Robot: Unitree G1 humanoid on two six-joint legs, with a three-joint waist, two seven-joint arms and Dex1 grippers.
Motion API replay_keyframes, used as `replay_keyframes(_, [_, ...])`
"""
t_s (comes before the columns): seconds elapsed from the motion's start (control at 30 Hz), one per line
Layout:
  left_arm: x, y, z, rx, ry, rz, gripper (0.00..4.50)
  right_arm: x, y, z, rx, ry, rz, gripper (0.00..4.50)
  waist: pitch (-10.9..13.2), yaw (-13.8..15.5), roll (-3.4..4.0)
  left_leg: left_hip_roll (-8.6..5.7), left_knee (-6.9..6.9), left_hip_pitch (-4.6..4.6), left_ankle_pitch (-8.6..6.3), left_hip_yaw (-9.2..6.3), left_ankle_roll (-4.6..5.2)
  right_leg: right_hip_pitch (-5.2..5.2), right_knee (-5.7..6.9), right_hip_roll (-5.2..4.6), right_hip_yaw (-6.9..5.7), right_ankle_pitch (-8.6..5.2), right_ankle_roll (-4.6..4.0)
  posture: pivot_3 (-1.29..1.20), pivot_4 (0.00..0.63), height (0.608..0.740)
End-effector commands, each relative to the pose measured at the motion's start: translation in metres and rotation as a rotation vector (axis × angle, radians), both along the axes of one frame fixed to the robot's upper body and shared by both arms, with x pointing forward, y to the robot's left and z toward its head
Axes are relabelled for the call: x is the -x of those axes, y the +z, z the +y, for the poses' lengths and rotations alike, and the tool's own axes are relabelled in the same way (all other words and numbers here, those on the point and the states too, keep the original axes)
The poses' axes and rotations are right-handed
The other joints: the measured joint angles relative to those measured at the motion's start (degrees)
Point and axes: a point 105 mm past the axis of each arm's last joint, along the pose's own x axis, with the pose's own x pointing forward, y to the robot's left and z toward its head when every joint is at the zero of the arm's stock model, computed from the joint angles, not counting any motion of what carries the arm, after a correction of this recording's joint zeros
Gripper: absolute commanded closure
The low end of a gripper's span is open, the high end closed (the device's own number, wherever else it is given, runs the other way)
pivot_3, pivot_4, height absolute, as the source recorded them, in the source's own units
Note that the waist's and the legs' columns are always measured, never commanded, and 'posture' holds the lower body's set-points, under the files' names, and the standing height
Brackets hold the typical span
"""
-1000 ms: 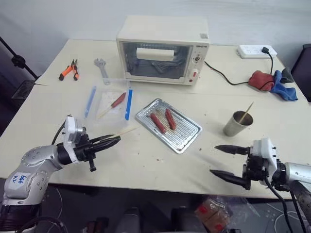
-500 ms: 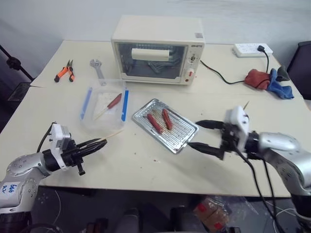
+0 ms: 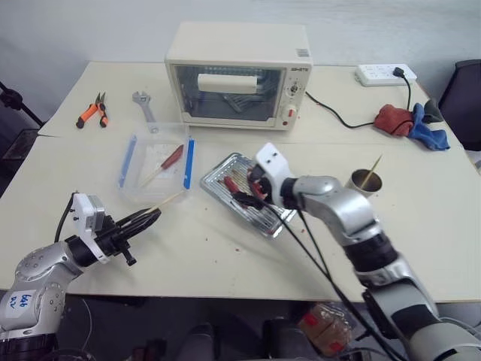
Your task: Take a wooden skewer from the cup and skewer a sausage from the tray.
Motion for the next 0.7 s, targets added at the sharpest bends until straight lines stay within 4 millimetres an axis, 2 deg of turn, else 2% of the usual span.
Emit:
replay_keyframes(0.03, [0.002,0.010,-0.007,-0.003,-0.001,-0.046,4.50,-0.006,0.012,0.015,0.006,0.014,-0.085,0.02,0.0,-0.4,0.00,0.00,0.01,0.00,0.01,0.01,-0.01,-0.02,0.05,0.00,0.01,0.00,0.00,0.00,0.150,0.740])
replay_keyframes(0.2, [0.001,0.013,-0.013,0.002,-0.003,-0.056,4.50,-0.013,0.003,0.026,0.013,0.015,-0.072,0.02,0.0,-0.7,-0.01,-0.01,0.03,-0.01,0.01,0.00,-0.01,-0.08,0.20,0.00,0.00,0.00,0.00,0.00,0.150,0.740])
replay_keyframes(0.3, [0.000,0.016,-0.014,0.006,-0.002,-0.063,4.50,-0.019,0.002,0.027,0.000,0.000,-0.061,0.58,0.0,-0.7,-0.01,-0.01,0.03,-0.04,0.01,0.01,-0.02,-0.14,0.26,0.00,0.00,0.00,0.00,0.00,0.150,0.740])
replay_keyframes(0.47, [-0.001,0.015,-0.013,0.009,-0.001,-0.064,4.50,-0.022,-0.002,0.031,-0.013,0.006,-0.037,2.23,0.0,-0.9,-0.01,0.00,0.11,-0.41,0.05,0.03,-0.08,-0.54,0.38,0.02,0.00,0.00,0.00,0.00,0.150,0.740])
replay_keyframes(0.5, [0.000,0.015,-0.013,0.010,0.000,-0.064,4.50,-0.022,-0.002,0.031,-0.012,0.007,-0.032,2.43,0.0,-0.9,-0.01,0.00,0.11,-0.41,0.05,0.03,-0.09,-0.54,0.39,0.02,-0.01,0.00,0.00,0.00,0.150,0.740])
replay_keyframes(0.7, [0.000,0.014,-0.012,0.009,0.000,-0.068,4.50,-0.022,-0.009,0.031,0.015,0.010,-0.010,2.43,0.0,-1.0,-0.01,0.01,0.10,-0.41,0.07,0.04,-0.11,-0.55,0.38,0.03,-0.02,0.00,0.00,0.00,0.150,0.740])
